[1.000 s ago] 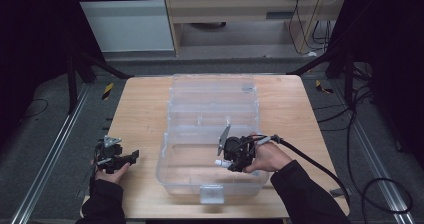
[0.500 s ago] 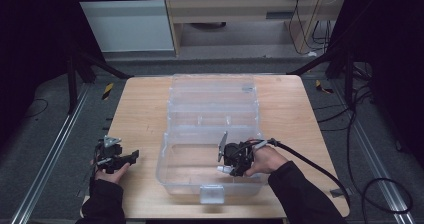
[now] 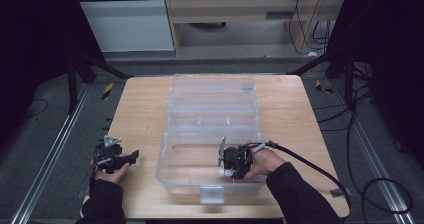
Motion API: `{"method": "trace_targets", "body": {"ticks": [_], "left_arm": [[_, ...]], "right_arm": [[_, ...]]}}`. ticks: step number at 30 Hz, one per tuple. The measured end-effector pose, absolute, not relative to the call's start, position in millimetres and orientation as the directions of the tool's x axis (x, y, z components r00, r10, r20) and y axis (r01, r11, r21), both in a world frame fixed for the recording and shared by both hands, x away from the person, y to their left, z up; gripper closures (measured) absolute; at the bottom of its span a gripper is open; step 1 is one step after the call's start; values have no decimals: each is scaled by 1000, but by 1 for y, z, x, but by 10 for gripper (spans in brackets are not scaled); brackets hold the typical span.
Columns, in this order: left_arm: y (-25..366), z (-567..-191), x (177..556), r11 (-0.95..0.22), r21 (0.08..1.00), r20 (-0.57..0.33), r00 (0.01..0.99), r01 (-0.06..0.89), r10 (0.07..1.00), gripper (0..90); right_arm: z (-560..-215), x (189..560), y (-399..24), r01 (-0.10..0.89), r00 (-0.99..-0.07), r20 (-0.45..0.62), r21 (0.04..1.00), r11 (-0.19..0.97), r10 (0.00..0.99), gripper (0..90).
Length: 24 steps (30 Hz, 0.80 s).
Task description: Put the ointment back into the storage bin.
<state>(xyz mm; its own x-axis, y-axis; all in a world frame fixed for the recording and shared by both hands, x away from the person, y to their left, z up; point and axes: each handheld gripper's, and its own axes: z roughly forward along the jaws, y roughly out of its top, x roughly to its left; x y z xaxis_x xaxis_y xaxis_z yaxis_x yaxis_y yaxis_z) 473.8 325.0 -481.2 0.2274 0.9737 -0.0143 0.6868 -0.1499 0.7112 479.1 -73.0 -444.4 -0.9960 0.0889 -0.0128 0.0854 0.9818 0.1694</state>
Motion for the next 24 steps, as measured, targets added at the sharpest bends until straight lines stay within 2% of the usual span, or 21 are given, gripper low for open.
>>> {"method": "trace_targets", "body": {"ticks": [4, 15, 24], "left_arm": [[325, -481, 474, -152, 711, -14, 229, 687, 973, 315], [325, -481, 474, -152, 710, -15, 231, 687, 973, 315], [325, -481, 474, -153, 710, -16, 232, 687, 973, 314]], "right_arm": [[-448, 480, -72, 62, -998, -17, 167, 984, 66, 694], [-450, 478, -71, 80, -997, -7, 128, 988, 82, 689], [-446, 478, -74, 74, -997, -19, 159, 985, 78, 673]]}}
